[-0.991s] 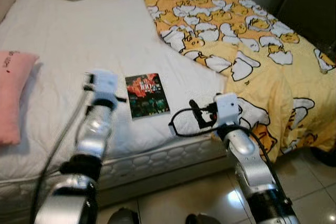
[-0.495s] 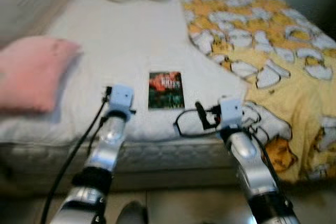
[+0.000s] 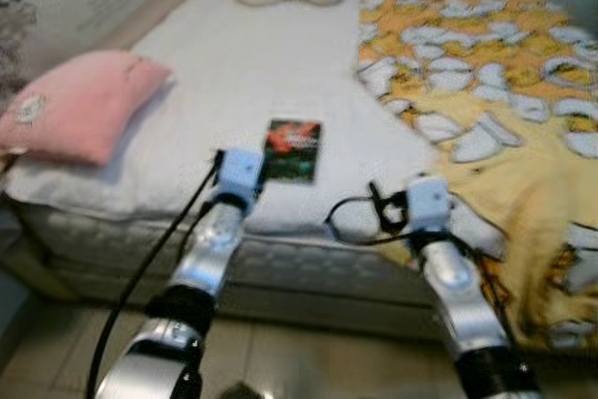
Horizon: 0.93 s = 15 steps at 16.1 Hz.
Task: Clean up the room
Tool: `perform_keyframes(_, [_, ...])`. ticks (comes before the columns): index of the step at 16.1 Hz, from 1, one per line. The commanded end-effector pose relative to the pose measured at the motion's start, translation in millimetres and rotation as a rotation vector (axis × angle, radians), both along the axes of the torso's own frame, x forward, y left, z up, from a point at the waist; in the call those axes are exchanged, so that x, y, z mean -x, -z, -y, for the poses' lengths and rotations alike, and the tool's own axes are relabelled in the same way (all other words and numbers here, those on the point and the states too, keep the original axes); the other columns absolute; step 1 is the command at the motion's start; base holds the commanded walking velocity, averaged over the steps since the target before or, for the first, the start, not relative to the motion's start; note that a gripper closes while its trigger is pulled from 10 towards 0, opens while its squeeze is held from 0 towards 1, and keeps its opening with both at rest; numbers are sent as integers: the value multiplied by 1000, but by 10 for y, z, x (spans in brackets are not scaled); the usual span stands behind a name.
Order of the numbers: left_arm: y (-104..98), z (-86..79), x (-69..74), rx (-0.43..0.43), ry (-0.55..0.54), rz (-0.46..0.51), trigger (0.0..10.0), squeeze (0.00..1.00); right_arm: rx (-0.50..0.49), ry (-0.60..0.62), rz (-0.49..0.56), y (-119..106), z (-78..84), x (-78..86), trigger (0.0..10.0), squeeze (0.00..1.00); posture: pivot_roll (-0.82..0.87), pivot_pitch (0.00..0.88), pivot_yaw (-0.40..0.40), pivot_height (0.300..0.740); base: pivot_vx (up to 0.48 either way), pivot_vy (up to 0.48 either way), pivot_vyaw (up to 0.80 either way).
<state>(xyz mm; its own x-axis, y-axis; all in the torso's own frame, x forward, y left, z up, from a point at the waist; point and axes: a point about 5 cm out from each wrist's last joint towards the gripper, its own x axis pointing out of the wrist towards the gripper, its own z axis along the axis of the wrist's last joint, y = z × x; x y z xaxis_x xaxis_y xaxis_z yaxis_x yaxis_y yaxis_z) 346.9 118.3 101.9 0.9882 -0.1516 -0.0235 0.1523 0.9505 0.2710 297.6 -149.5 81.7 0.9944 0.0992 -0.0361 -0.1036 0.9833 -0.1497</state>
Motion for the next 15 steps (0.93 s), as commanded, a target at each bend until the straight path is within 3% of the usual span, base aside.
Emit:
perform_keyframes(1, [-26, -50, 13, 47, 10, 14, 10000, 0, -8, -1, 23, -37, -69, 14, 10000, 0, -68, 0, 43, 740, 259, 0, 0])
perform_keyframes(5, [-15, -33, 44, 115, 18, 19, 10000, 0, -120, 65, -27, 62, -52, 58, 10000, 0, -61, 0, 37, 740, 460, 0, 0])
perform_keyframes(8, [7, -113, 36, 187, -42, 2, 10000, 0, -108, 51, -26, 49, -58, 25, 10000, 0, -49, 0, 22, 740, 453, 0, 0])
perform_keyframes(15, [37, -167, 27, 122, -61, -7, 10000, 0, -90, 21, -21, 15, -60, -9, 10000, 0, -42, 3, 3, 740, 384, 287, 0])
